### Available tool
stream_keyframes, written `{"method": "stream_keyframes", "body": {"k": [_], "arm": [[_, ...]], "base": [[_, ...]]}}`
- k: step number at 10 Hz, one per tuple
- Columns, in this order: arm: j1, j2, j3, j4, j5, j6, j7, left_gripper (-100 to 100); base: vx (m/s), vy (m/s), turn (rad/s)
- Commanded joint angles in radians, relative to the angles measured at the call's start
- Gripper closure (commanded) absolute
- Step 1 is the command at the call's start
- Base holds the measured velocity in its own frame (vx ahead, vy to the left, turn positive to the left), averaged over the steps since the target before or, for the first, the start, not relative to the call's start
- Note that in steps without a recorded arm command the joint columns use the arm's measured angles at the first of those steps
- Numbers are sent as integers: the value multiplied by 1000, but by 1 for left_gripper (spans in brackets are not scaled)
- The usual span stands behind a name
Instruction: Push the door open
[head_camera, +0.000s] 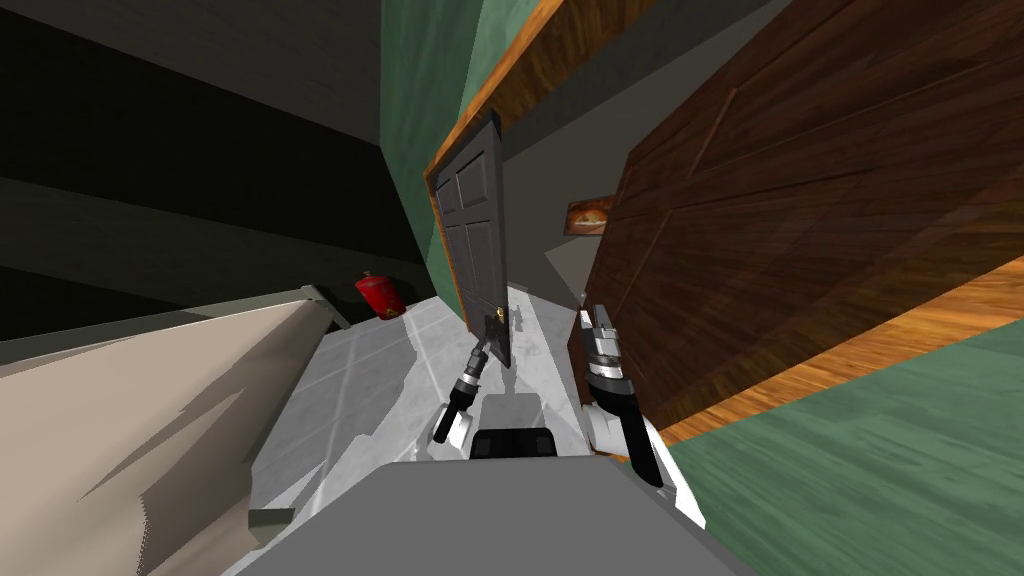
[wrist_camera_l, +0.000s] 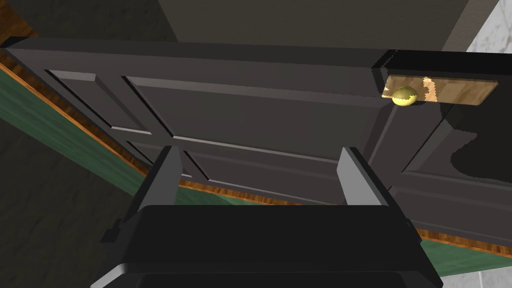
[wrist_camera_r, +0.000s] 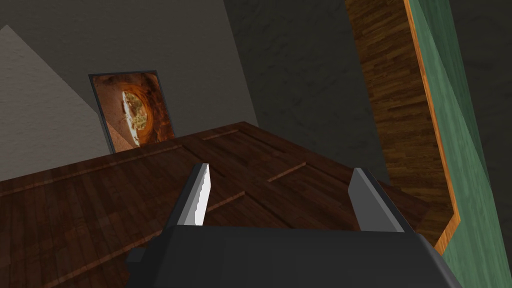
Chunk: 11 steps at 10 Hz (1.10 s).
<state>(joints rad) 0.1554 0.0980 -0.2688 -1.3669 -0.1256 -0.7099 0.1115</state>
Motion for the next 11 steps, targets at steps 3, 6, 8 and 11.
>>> {"method": "stream_keyframes", "body": {"k": [3,6,8,11], "arm": [[-37,3,-29,82,-10,-11,23,-100],[-69,4,-52,154,-17,-23,40,-100],[-90,4,-66,200,-22,-31,51,-100],[-120,4,-88,268,-29,-42,67,-100]], "base": [[93,89,-29],[105,84,-25],[80,77,-26],[93,73,-24]]}}
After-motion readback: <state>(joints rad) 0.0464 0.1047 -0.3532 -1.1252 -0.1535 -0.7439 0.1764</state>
